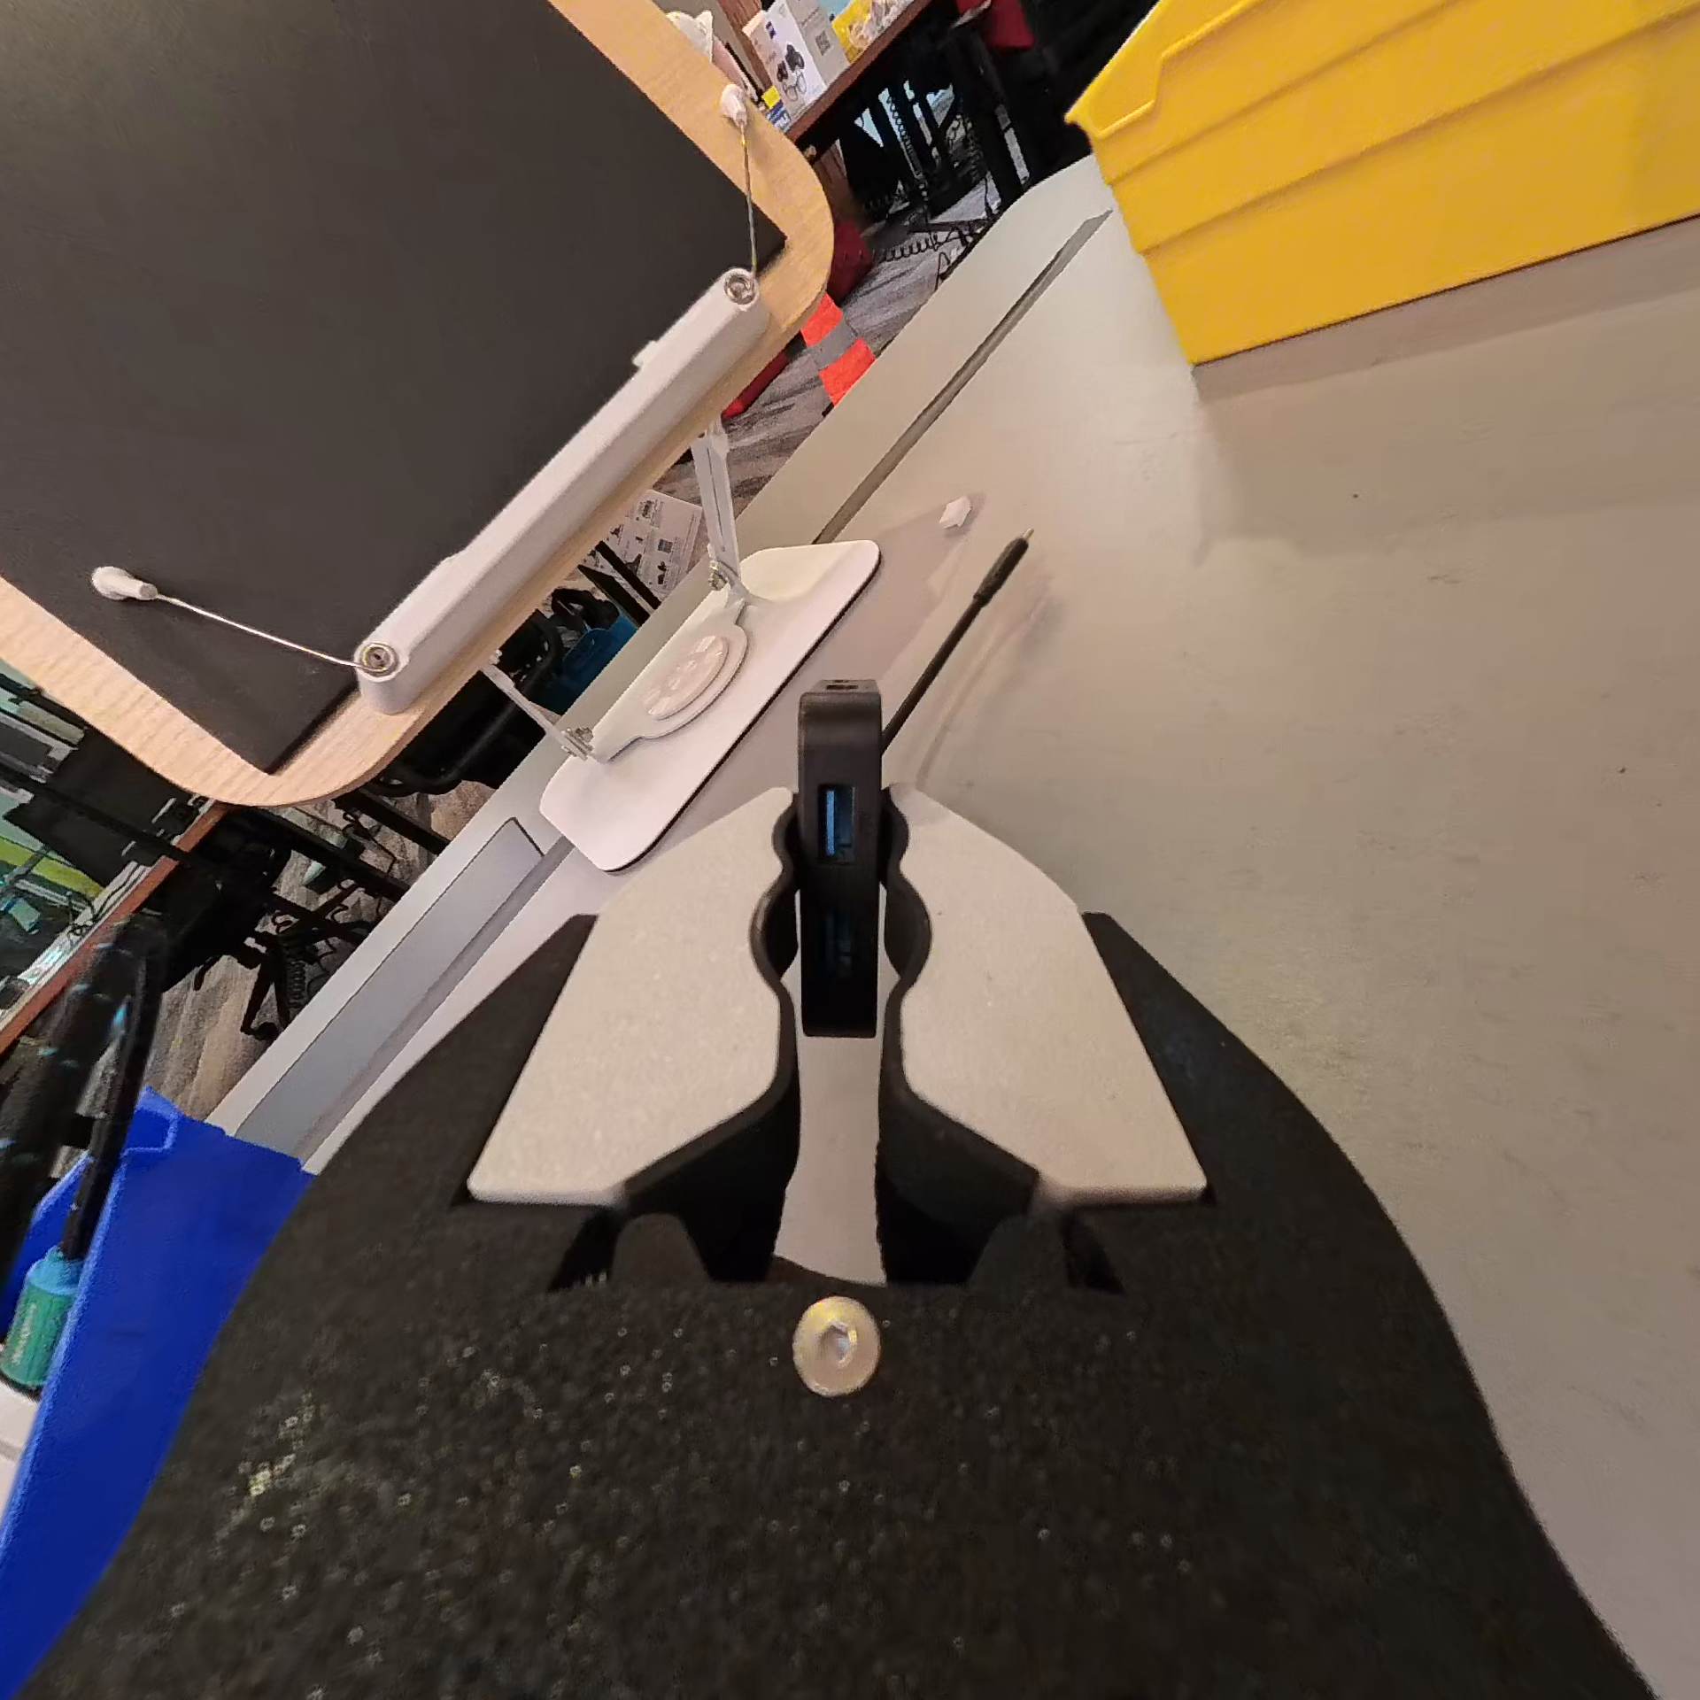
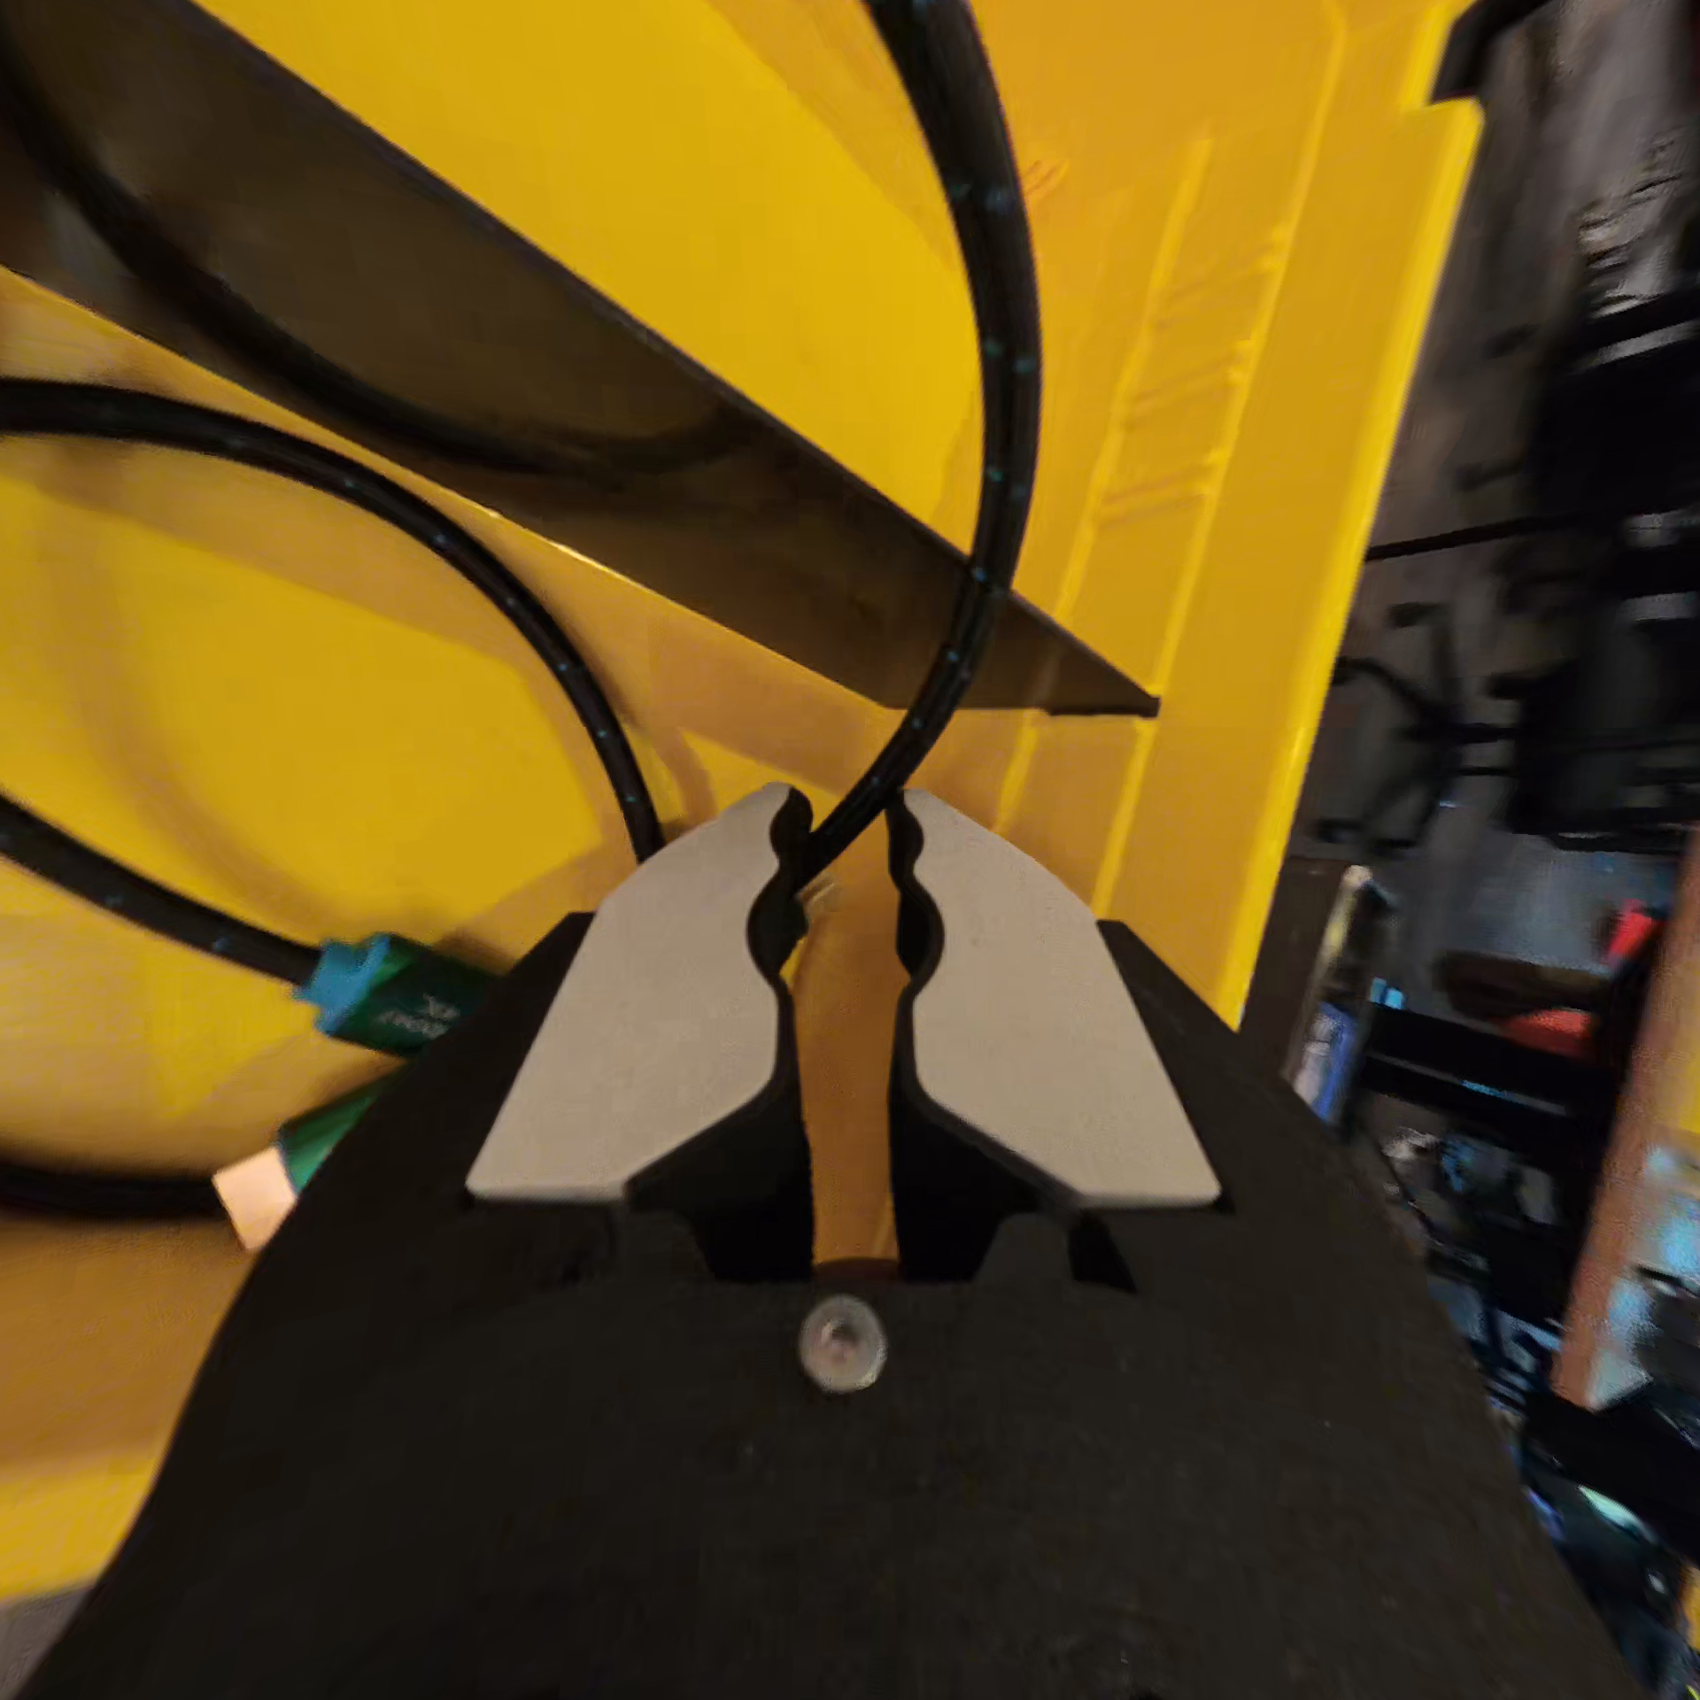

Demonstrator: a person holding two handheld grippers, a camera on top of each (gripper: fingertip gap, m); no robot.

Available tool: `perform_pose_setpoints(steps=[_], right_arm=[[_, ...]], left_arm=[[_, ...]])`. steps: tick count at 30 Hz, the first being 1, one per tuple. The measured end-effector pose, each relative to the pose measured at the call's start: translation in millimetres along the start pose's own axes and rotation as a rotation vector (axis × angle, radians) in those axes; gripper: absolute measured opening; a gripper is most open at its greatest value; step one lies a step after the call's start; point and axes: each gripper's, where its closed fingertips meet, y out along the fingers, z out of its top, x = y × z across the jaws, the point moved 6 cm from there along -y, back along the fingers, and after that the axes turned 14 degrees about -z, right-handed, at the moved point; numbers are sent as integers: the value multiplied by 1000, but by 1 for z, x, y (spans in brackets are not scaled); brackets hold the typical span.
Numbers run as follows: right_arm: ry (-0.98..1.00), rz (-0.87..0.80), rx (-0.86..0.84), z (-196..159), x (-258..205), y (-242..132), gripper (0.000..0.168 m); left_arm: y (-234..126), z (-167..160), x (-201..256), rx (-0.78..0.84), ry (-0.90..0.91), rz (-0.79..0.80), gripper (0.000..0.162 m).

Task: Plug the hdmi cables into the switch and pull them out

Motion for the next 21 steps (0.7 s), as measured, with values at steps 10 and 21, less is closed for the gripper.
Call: perform_pose_setpoints(steps=[10,21], right_arm=[[313,43,146,9,24,-67,36],[641,1243,816,147,-125,-221,30]], left_arm=[[-13,7,-17,151,-217,-80,13],[-44,34,-24,827,-860,-740,14]])
